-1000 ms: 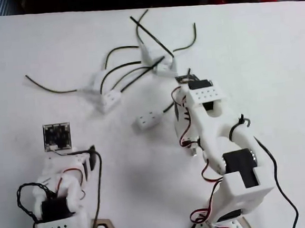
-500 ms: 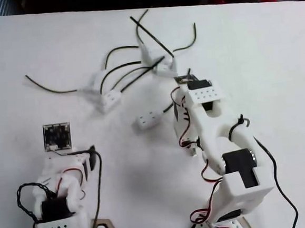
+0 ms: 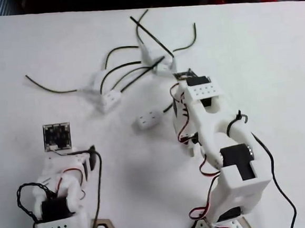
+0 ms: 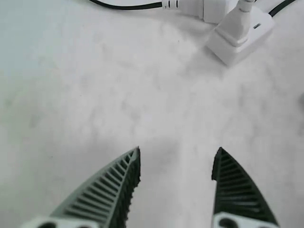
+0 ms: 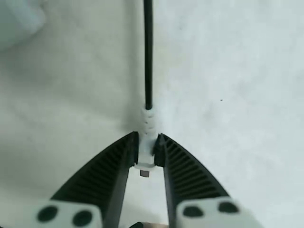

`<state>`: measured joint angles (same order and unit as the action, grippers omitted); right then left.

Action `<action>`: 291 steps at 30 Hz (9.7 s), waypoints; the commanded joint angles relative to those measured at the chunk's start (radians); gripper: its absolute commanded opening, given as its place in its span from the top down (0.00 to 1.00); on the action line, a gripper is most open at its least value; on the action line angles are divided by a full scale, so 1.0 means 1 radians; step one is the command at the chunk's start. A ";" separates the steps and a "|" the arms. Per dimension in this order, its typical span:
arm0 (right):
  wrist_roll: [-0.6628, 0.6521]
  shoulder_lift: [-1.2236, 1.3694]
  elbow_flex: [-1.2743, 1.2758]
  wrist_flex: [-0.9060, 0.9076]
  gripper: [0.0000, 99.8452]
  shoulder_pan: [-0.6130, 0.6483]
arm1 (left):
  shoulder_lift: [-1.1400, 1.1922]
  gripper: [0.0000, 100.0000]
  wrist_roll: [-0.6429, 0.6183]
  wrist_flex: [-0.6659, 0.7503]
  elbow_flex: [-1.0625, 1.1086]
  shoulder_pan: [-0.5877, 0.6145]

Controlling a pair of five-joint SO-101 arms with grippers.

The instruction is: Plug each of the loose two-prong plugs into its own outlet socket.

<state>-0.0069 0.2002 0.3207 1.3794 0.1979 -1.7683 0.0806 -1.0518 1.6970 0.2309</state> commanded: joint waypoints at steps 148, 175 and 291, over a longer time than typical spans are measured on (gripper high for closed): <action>-0.021 -0.487 0.968 -1.779 0.98 0.308 | 0.004 0.76 0.000 -0.006 -0.002 0.008; -0.114 -0.407 0.858 -1.466 0.98 0.262 | 0.004 0.76 0.000 -0.006 -0.002 0.008; -0.103 -0.274 0.394 -0.921 0.98 0.318 | 0.004 0.76 0.000 -0.006 -0.002 0.008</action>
<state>-0.0667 -0.0606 0.7718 0.4496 0.5125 -1.7699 0.0806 -1.0549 1.6970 0.2309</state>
